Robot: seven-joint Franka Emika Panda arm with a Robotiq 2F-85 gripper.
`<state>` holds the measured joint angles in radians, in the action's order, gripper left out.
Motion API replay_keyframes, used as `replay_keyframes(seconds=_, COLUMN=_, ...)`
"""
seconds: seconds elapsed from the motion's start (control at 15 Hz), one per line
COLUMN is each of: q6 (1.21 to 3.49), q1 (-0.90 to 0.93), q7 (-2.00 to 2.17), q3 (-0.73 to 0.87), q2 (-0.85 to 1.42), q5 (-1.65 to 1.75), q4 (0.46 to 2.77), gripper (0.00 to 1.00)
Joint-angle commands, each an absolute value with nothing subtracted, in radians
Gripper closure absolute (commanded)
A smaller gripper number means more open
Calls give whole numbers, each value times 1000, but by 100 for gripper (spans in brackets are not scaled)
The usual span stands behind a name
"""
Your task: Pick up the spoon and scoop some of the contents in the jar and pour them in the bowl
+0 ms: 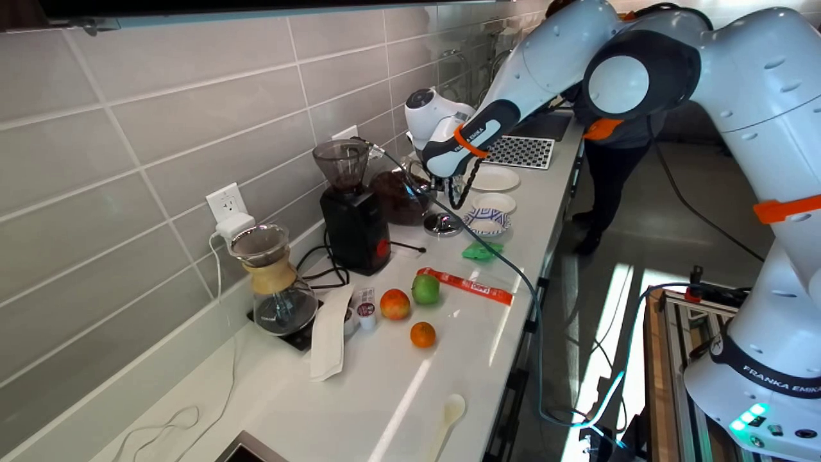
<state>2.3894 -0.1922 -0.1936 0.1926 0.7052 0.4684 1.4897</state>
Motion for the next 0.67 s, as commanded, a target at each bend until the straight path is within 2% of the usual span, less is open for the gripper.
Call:
replay_keyframes(seconds=0.0, q6=2344, q1=-210, q7=-246, q3=179, q2=752, q5=404, q4=1405, gripper=99)
replay_keyframes(seconds=0.6, q6=2283, q1=-200, q7=-259, q3=201, q2=840, q5=415, q4=1281, gripper=99)
